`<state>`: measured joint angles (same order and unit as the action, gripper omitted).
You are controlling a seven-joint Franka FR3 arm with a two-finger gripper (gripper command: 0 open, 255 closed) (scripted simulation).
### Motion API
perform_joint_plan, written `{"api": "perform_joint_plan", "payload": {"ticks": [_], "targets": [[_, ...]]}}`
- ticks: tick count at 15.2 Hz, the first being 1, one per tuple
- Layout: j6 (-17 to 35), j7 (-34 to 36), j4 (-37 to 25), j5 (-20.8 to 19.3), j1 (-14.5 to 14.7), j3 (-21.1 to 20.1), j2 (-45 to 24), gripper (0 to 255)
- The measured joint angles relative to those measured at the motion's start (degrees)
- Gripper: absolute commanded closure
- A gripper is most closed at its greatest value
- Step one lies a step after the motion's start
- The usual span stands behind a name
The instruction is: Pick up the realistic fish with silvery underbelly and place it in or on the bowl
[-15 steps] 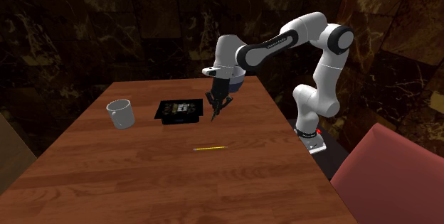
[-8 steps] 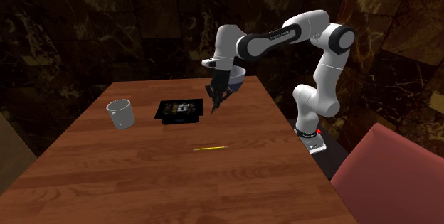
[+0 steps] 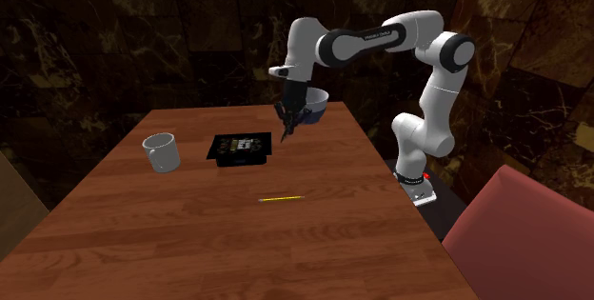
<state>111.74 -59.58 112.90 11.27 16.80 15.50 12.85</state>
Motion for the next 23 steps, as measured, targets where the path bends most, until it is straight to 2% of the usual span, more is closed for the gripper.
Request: {"api": "perform_joint_plan", "payload": {"ticks": [17, 23], "targets": [[-12.66, 2.43, -14.84, -0.16, 0.15, 0.16, -2.03, 255], [-14.56, -3.00, -11.87, -1.01, -2.32, 3.66, 1.83, 255]]}}
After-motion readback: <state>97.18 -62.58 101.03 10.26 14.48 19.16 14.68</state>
